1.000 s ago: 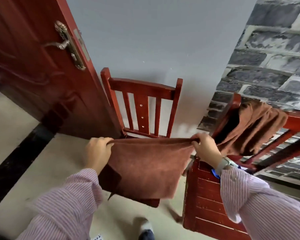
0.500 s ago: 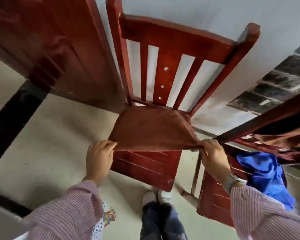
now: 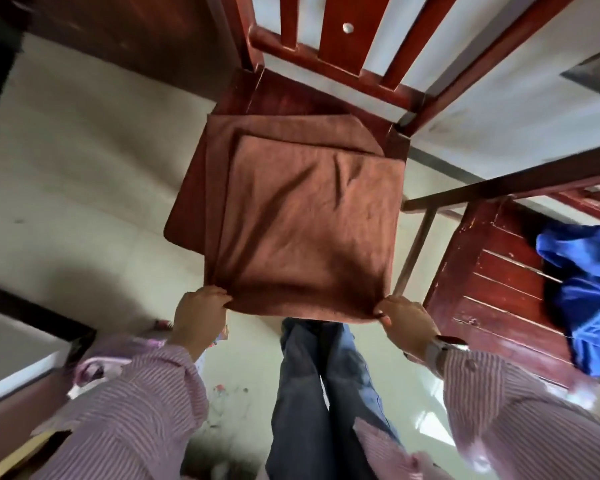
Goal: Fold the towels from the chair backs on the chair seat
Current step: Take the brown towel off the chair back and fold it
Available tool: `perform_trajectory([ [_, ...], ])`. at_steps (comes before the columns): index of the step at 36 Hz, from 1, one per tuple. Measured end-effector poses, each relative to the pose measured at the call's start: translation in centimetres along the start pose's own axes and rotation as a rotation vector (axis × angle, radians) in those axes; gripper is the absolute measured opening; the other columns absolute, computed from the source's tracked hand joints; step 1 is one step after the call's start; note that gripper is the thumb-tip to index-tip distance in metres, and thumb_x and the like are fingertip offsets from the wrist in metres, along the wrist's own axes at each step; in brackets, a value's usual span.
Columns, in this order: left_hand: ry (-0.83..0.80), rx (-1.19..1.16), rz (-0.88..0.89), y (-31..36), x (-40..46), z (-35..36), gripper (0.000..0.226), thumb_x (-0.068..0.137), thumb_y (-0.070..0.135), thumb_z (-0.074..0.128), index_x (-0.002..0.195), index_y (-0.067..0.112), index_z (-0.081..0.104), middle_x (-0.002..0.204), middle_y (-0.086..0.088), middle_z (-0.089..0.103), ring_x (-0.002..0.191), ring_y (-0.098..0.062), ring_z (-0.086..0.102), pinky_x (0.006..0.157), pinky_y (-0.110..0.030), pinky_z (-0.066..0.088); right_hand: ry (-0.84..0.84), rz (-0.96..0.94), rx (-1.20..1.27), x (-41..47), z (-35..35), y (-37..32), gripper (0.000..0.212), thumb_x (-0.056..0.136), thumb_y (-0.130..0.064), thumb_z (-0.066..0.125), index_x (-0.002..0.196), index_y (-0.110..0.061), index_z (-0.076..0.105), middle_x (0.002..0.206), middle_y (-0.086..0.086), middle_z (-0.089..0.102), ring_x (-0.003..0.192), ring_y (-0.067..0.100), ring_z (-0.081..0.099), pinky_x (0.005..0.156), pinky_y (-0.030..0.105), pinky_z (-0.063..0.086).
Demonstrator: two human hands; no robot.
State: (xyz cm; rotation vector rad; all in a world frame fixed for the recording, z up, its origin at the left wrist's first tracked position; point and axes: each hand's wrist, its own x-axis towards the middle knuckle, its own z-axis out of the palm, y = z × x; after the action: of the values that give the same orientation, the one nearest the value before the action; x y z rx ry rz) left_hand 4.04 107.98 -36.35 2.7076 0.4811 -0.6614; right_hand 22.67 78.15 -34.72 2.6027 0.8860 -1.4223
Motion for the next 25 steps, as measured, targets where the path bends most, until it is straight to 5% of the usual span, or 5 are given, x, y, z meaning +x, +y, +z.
perform_trajectory([
  [2, -0.164, -0.041, -0.172, 0.4, 0.1, -0.3, 0.037, 0.069, 0.011, 0.057, 0.101, 0.022, 0.071, 0.110, 0.004, 0.066, 0.112, -0.017, 0.057, 0.088, -0.036, 0.045, -0.099, -0.013, -0.011, 0.0, -0.6, -0.2, 0.031, 0.090, -0.020, 0.043, 0.116, -0.029, 0.058, 0.129, -0.004, 0.054, 0.120, 0.019, 0.049, 0.099, 0.035, 0.039],
  [4, -0.286, -0.031, -0.260, 0.6, 0.3, -0.8, 0.049, 0.073, 0.032, 0.052, 0.122, 0.029, 0.058, 0.127, 0.008, 0.055, 0.127, -0.016, 0.041, 0.101, -0.037, 0.029, -0.162, -0.042, 0.019, 0.3, -1.1, -0.4, 0.033, 0.091, -0.021, 0.045, 0.121, -0.029, 0.056, 0.133, -0.005, 0.051, 0.122, 0.017, 0.048, 0.100, 0.038, 0.041],
  [11, 0.127, -0.155, -0.197, 0.5, 7.3, -4.5, 0.035, 0.077, 0.025, 0.047, 0.102, 0.011, 0.067, 0.098, -0.013, 0.067, 0.087, -0.036, 0.057, 0.072, -0.040, 0.047, 0.227, 0.037, 0.234, 5.7, -6.9, -1.4, 0.034, 0.094, -0.012, 0.040, 0.125, -0.016, 0.053, 0.131, 0.007, 0.051, 0.119, 0.023, 0.048, 0.100, 0.032, 0.038],
  [20, 0.212, -0.138, 0.041, -1.7, 19.5, -7.9, 0.042, 0.090, 0.009, 0.050, 0.131, 0.001, 0.046, 0.137, -0.017, 0.045, 0.126, -0.039, 0.040, 0.101, -0.050, 0.038, 0.488, 0.122, 0.192, 12.9, -13.4, -1.5, 0.056, 0.086, -0.002, 0.041, 0.138, -0.021, 0.033, 0.144, 0.006, 0.033, 0.129, 0.028, 0.033, 0.101, 0.049, 0.037],
  [25, 0.174, -0.095, 0.084, -2.2, 23.4, -8.7, 0.044, 0.090, 0.013, 0.051, 0.132, 0.004, 0.045, 0.127, -0.017, 0.053, 0.120, -0.036, 0.041, 0.098, -0.050, 0.038, 0.429, 0.165, 0.062, 15.8, -14.4, -1.3, 0.049, 0.087, -0.011, 0.042, 0.135, -0.020, 0.037, 0.140, 0.006, 0.041, 0.127, 0.027, 0.036, 0.104, 0.049, 0.031],
])
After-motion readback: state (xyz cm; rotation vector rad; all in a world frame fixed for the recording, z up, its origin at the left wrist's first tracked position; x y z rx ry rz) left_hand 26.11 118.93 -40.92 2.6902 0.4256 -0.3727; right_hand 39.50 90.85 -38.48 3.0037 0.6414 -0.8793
